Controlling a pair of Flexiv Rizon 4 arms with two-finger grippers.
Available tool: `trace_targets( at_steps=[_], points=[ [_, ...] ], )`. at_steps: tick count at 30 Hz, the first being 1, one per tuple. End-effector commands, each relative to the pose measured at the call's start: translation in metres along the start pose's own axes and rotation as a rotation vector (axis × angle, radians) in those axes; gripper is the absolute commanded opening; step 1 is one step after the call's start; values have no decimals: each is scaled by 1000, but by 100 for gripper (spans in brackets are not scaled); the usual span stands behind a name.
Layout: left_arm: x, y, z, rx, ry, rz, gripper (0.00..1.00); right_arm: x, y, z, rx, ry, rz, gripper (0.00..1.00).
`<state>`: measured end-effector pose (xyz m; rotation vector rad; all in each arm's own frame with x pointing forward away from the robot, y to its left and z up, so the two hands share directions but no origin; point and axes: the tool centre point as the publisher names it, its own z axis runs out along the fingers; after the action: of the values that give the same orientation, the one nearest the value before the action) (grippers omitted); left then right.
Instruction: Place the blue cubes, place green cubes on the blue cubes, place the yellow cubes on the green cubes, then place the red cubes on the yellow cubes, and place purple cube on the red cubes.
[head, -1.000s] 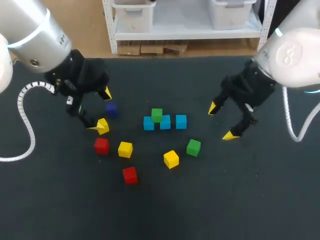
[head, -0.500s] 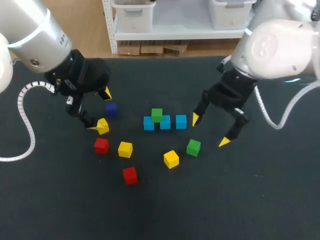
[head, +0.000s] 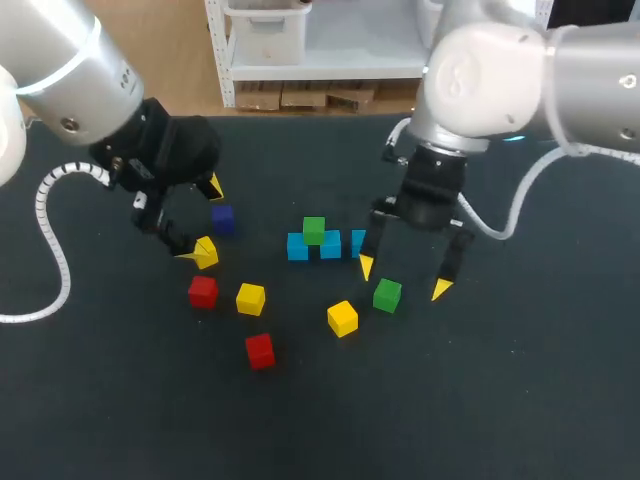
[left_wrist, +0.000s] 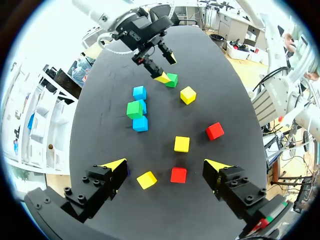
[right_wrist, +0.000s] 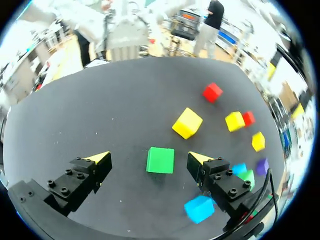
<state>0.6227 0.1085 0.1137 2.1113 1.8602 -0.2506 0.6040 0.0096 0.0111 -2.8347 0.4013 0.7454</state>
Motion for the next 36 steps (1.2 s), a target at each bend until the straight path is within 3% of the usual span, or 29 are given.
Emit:
trace_targets(
  at_steps=[1,2,3,5,6,8,19,29,33,36],
  points=[
    [1,1,0,2,-2,3,100,11,-8,2,-84,-44,-1,100],
    [1,1,0,2,-2,3,100,13,-8,4,-82,-46,0,80],
    [1,1,0,2,-2,3,100,13,-9,5,-79,-48,2,79],
    [1,1,0,2,-2,3,100,15,-11,6,-71,-46,13,90],
    [1,1,0,2,-2,3,100,16,-11,7,-65,-44,21,82],
    [1,1,0,2,-2,3,100,19,-13,7,-46,-47,40,51],
    [1,1,0,2,-2,3,100,16,-13,14,-14,-59,104,45],
    [1,1,0,2,-2,3,100,8,-5,20,2,-82,166,47],
    [1,1,0,2,-2,3,100,8,-4,19,12,-78,181,38],
    [1,1,0,2,-2,3,100,9,-4,19,17,-74,187,25]
  ],
)
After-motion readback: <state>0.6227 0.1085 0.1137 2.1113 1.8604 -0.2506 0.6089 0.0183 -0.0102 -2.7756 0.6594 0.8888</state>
